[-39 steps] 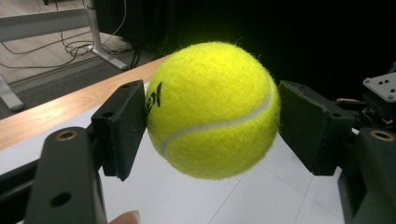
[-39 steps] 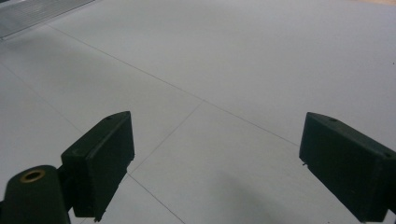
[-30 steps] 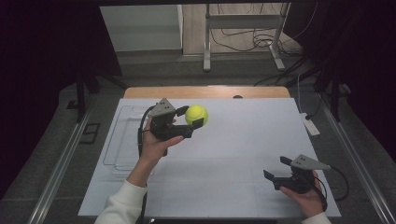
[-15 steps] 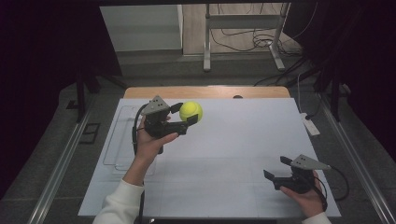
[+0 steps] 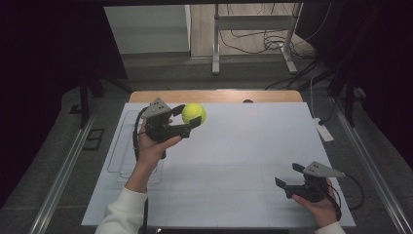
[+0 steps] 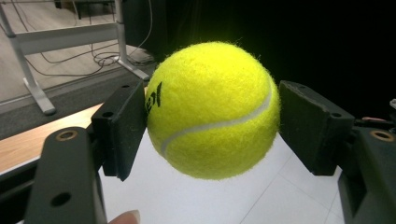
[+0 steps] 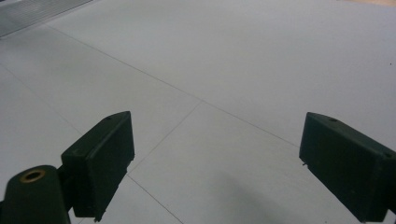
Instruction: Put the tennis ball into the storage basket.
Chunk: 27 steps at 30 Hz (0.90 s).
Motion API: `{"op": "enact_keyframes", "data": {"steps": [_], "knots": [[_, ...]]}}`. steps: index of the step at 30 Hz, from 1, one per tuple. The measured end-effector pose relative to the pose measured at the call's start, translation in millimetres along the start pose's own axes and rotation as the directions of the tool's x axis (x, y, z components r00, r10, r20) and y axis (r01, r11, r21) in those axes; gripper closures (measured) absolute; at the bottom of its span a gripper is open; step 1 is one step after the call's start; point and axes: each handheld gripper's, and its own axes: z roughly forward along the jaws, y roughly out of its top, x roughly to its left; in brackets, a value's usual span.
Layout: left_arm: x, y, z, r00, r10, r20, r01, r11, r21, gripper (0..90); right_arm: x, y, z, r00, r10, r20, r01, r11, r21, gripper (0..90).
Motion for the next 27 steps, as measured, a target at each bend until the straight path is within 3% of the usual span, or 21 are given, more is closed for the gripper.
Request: {"op": "enact_keyframes", "data": {"steps": [27], "knots": [[29.1, -1.4, -16.3, 0.9949, -0.046, -0.09, 0.044, 0.9987, -0.026, 27.3, -0.3, -0.1, 0.2, 1.0, 0.001, 0.001, -0.001, 1.0, -0.001, 10.7]]}}
